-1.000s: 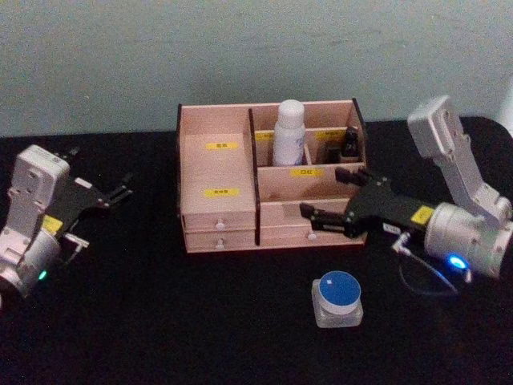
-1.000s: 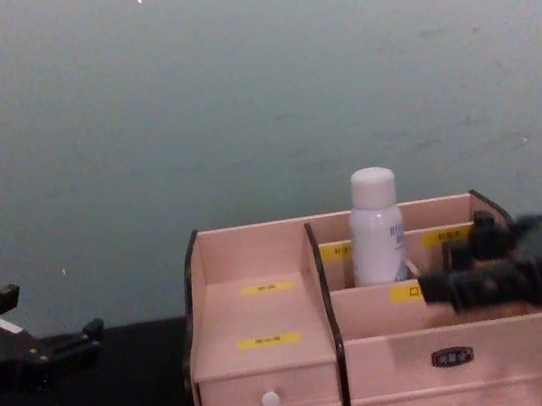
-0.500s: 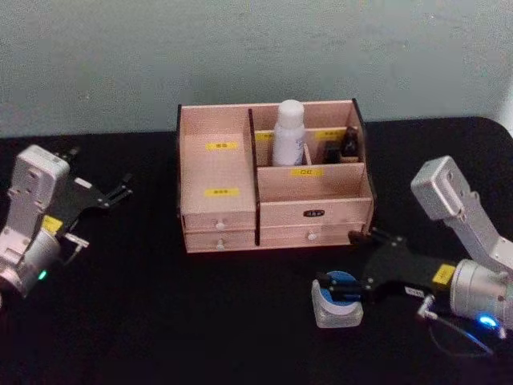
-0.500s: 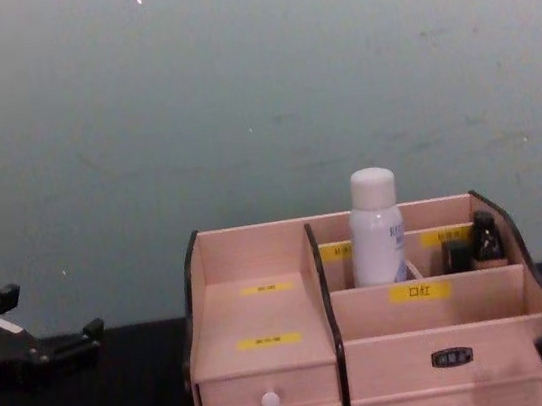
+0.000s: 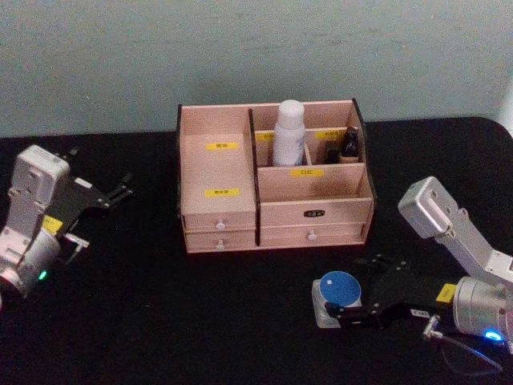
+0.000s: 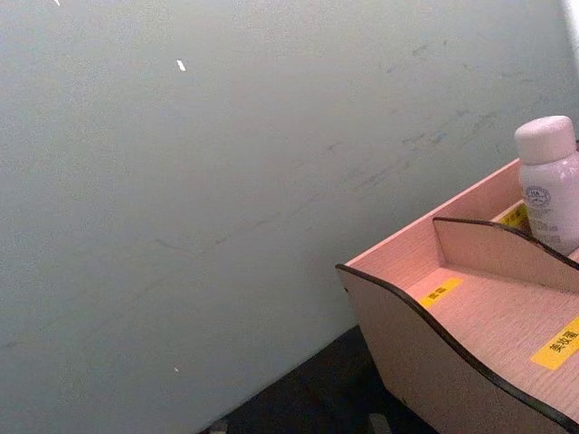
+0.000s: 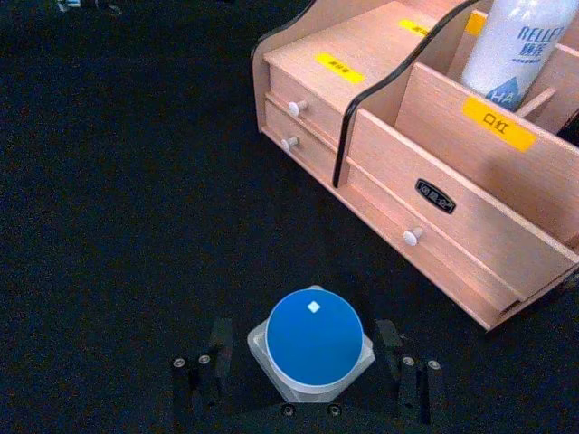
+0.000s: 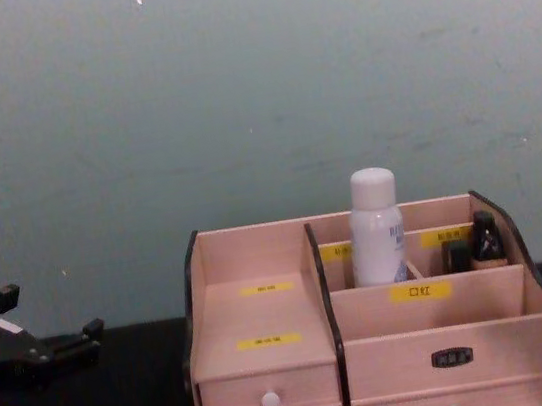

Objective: Pick up the facial cleanser and watermelon frost from the table and place them into the tiered storage box.

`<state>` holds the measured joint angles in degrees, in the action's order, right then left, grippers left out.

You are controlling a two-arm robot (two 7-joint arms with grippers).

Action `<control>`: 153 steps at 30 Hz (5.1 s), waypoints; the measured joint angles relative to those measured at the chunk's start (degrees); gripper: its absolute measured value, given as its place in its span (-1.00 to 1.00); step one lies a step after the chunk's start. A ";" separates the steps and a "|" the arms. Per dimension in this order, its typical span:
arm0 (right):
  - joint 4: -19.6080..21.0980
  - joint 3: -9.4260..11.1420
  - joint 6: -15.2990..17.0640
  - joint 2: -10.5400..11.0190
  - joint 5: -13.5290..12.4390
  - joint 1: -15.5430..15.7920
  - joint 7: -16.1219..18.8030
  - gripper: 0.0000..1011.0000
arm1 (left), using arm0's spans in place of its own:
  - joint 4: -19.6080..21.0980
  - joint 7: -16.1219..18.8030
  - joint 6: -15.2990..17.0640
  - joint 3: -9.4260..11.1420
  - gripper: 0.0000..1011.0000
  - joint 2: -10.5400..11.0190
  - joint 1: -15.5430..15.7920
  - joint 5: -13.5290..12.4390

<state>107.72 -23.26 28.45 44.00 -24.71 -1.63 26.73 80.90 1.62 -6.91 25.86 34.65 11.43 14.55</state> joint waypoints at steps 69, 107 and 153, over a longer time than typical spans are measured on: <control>-3.98 -3.10 2.11 -2.94 3.00 -3.19 -0.54 0.79 | 0.00 0.00 0.00 0.00 0.98 0.00 0.00 0.00; -1.40 -2.01 -0.58 -2.86 2.89 -3.22 -0.44 0.44 | 0.00 0.00 0.00 0.00 0.98 0.00 0.00 0.00; -36.76 -16.47 -5.63 -25.53 6.44 -42.24 9.00 0.44 | 0.00 0.00 0.00 0.00 0.98 0.00 0.00 0.00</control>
<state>70.96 -39.73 22.82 18.46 -18.27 -43.87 35.72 80.90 1.62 -6.91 25.86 34.65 11.43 14.55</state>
